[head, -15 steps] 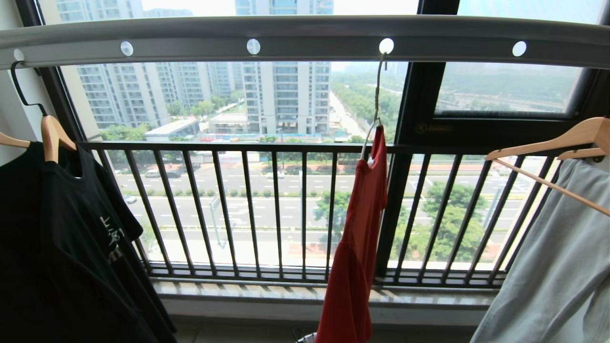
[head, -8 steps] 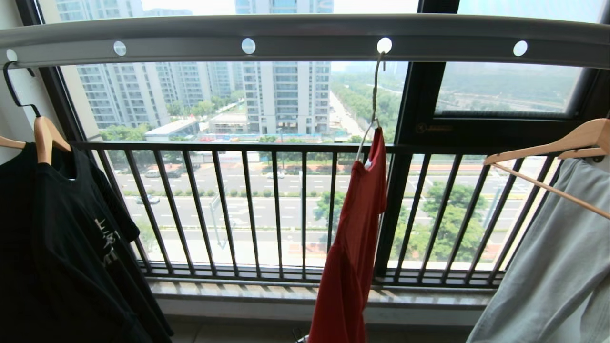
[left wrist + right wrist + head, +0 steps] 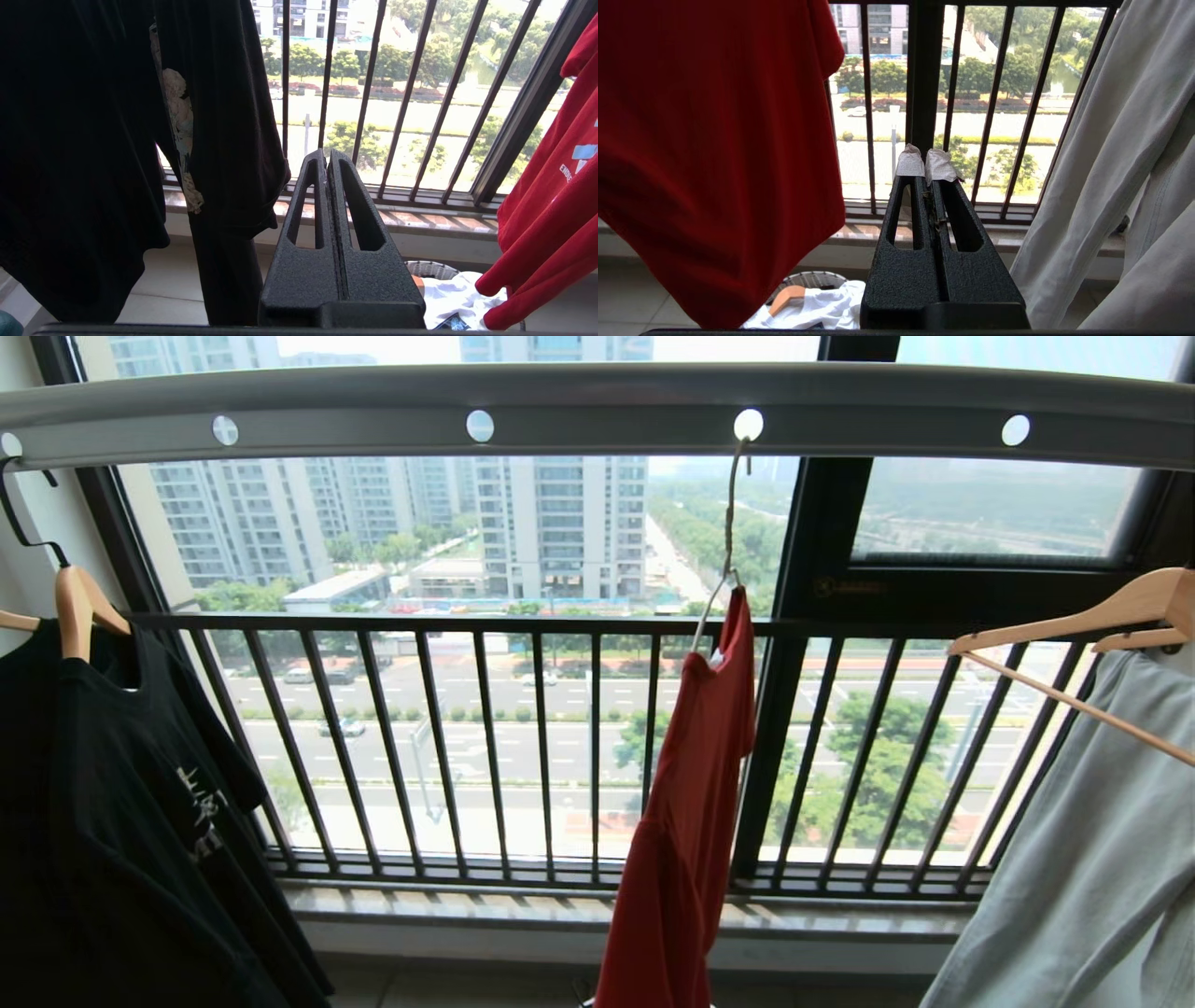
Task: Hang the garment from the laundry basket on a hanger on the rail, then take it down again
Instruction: Take the clothes off the clothes rack
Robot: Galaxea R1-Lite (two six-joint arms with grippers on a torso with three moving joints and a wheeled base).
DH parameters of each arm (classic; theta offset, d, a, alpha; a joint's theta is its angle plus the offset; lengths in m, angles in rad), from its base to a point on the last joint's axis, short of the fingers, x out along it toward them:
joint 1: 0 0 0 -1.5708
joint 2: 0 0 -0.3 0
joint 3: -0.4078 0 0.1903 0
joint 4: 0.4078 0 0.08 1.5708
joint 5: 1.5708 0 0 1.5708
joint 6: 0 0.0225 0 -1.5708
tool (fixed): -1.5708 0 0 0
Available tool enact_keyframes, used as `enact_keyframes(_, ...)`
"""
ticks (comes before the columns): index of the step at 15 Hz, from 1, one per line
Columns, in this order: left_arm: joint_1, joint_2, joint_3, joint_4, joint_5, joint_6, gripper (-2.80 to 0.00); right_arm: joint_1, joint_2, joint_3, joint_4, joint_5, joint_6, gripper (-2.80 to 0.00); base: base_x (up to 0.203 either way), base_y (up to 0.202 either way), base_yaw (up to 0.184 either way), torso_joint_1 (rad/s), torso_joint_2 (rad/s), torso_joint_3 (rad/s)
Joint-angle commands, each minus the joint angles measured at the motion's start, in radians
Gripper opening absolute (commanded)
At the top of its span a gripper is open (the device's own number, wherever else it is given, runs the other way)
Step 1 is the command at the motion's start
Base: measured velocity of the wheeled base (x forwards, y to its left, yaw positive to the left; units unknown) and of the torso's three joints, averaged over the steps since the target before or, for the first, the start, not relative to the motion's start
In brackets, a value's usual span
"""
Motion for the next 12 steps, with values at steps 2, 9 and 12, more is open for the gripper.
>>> enact_keyframes(2,0.000,0.001,0.000,-0.001,0.000,-0.001,-2.80,0.002,0.107,-0.155,0.051,0.007,0.012,-2.80,0.000,0.000,0.000,0.000,0.00,0.000)
enact_keyframes(9,0.000,0.001,0.000,-0.001,0.001,-0.001,-2.80,0.004,0.568,-0.618,0.065,0.180,0.030,-2.80,0.000,0.000,0.000,0.000,0.00,0.000)
enact_keyframes(12,0.000,0.001,0.000,-0.001,0.000,-0.001,-2.80,0.004,0.793,-0.808,0.067,0.246,0.051,-2.80,0.000,0.000,0.000,0.000,0.00,0.000)
